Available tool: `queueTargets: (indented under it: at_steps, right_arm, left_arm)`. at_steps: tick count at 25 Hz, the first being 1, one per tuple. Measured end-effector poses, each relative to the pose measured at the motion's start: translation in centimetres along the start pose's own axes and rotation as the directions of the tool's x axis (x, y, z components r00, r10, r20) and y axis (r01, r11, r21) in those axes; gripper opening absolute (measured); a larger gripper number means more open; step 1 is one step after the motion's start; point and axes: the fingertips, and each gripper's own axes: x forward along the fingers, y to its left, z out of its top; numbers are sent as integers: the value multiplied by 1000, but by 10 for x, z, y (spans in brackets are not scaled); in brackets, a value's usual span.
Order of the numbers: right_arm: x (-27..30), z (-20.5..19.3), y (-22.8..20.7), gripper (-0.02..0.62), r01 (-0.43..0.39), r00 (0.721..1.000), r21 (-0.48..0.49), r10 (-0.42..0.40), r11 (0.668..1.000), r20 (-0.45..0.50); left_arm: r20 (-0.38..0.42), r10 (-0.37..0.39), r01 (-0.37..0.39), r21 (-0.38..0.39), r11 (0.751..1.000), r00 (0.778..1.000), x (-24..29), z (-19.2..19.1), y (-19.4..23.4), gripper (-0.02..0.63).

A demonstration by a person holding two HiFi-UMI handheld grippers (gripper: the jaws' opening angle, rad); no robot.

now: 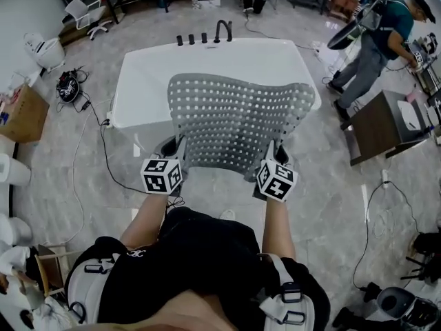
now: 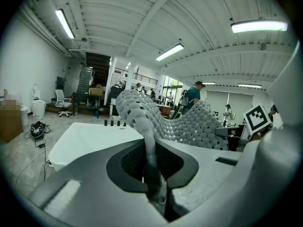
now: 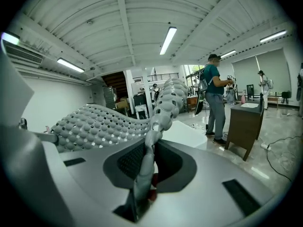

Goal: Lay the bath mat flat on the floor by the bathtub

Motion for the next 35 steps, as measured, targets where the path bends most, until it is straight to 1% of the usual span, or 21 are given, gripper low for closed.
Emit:
queueTargets:
  at_steps: [4,9,14,17,20,22,24,27,31,35]
  right_arm:
    - [37,-9,6,51,-26,997,-17,25,1000,-70]
    - [49,-37,9,52,-46,987,-46,38,998,-157]
    - [80,-89,-1,52,-71,955,-41,56,997,-292]
    - [105,-125,2,52,-80,928,-41,59,996,-368]
    - [118,-177,6,52,-81,890,-46,51,996,-454]
    - [127,-220,4,52,-77,867,-58,38,995,-497]
    - [139,-268,-1,54,-63,846,-67,18,996,-533]
    - [161,-344,-14,57,-21,816,-52,-13,998,-578]
    - [217,-458,-39,57,18,772,-45,-42,999,-634]
    - [277,-559,-65,58,21,744,-61,-56,998,-666]
  left_arm:
    - [-53,23,-24,-25,999,998,22,-10,9,38]
    - [-133,48,-57,-68,996,990,23,-42,24,38]
    - [-261,90,-127,-130,983,961,42,-98,47,38]
    - [-345,102,-165,-161,973,933,54,-140,69,38]
    - [-439,91,-194,-197,961,894,61,-195,87,38]
    - [-480,80,-199,-201,959,873,71,-238,94,38]
    - [-507,66,-190,-197,962,859,84,-286,99,38]
    - [-537,52,-179,-188,966,842,104,-362,111,38]
    - [-577,73,-222,-192,956,814,141,-475,145,38]
    - [-609,87,-264,-206,942,788,185,-584,182,38]
